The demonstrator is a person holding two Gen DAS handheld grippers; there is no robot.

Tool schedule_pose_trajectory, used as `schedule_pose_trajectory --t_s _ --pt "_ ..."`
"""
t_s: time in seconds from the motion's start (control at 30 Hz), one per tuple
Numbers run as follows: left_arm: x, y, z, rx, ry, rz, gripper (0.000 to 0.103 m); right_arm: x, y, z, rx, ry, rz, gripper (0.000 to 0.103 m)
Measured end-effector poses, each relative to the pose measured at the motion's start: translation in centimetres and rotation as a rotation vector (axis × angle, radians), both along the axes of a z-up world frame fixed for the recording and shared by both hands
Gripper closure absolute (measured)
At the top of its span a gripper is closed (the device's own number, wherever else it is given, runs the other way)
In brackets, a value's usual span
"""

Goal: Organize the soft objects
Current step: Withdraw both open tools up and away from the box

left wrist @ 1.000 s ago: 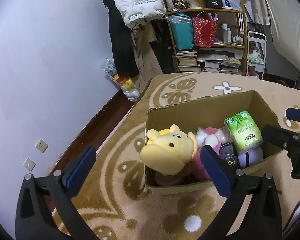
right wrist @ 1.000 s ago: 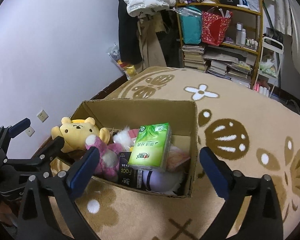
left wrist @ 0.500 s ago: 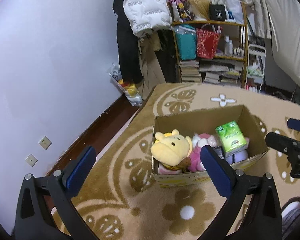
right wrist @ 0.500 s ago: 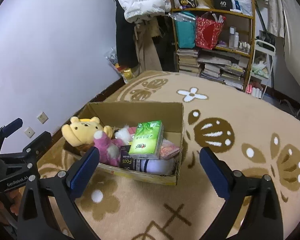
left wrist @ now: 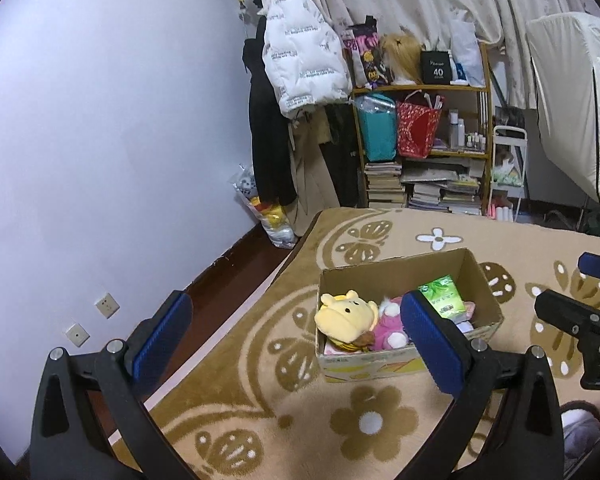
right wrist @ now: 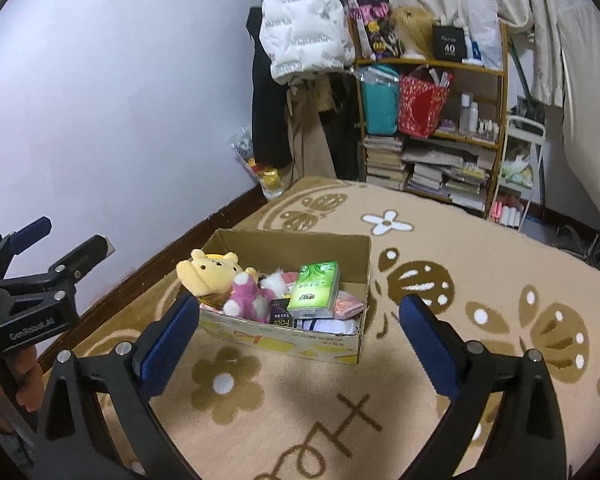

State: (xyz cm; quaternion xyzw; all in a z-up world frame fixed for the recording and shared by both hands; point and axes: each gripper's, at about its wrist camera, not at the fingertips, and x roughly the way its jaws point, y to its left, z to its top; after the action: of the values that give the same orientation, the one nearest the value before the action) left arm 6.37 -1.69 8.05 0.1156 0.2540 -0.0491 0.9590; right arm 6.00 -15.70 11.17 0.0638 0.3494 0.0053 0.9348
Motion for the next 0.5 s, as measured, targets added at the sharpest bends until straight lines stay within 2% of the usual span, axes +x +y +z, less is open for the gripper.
schedule_pose_trajectory --t_s 0.5 --pt "-7.0 1.1 1.8 -0.039 -0.137 0.019 0.000 -6.0 0.8 2.6 -0.005 -0.128 -0.001 0.000"
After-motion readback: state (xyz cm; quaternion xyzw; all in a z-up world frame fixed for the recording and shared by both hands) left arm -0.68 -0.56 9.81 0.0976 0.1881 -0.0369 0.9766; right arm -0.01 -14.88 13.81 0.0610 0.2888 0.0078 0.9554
